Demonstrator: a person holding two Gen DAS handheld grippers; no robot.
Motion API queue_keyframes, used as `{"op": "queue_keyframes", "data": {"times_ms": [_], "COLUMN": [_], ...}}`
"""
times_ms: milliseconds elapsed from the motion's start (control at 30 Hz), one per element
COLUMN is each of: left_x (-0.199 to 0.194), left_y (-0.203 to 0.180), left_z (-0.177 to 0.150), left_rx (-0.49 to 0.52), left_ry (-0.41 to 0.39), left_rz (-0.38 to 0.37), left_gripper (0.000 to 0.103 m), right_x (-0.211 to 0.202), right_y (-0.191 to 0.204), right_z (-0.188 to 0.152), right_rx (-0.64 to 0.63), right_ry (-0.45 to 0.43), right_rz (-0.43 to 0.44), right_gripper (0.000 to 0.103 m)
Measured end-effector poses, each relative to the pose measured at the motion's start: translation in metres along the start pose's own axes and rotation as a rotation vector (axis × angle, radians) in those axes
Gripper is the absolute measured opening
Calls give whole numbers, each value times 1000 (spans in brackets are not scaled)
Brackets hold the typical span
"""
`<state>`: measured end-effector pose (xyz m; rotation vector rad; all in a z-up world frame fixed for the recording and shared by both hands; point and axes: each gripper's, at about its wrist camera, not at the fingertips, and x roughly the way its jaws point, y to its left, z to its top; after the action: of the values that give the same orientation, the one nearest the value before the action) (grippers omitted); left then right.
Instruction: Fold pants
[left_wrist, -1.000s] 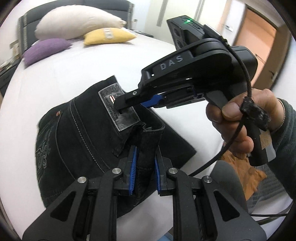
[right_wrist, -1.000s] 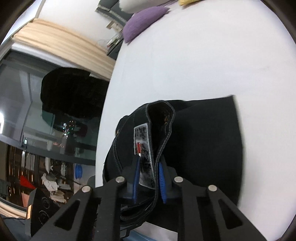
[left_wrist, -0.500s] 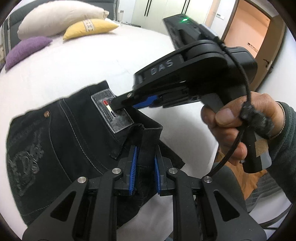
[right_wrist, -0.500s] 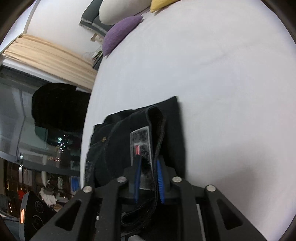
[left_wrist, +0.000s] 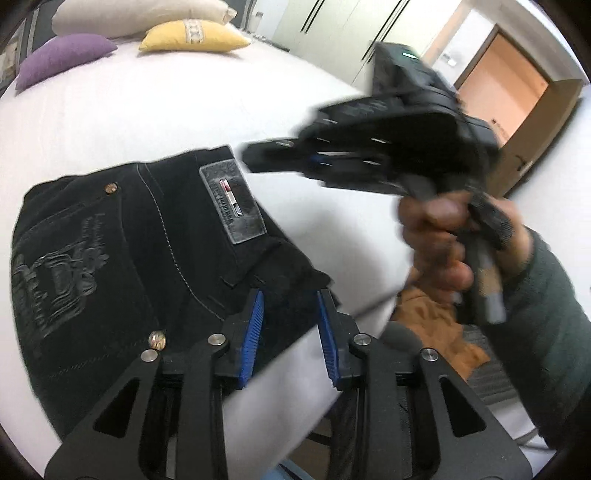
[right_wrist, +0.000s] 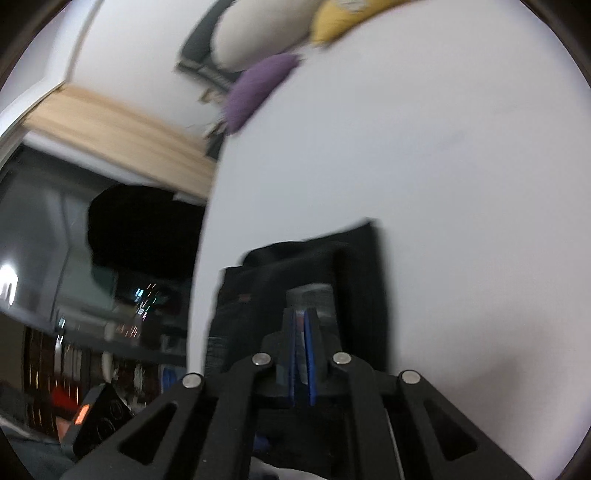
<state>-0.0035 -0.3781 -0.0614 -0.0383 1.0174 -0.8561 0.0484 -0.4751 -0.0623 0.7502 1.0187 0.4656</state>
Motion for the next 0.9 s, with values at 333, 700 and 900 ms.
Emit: {"op": "queue_keyframes", "data": {"times_ms": [333, 700, 900], "left_x": [-44, -9, 2], "left_y": [47, 97, 106], "left_z": [2, 7, 6], "left_rx": [-112, -142, -150], "left_ry": [-92, 57, 77], "left_rz": [95, 303, 306], "left_gripper": [72, 72, 72], "right_x": [52, 26, -5], "right_y": [4, -43, -21], "right_z": [-5, -28, -30], "right_rx": [-63, 21, 18], "right_ry": [164, 119, 59], "right_rz": [7, -21, -35], "right_gripper": [19, 0, 29]}}
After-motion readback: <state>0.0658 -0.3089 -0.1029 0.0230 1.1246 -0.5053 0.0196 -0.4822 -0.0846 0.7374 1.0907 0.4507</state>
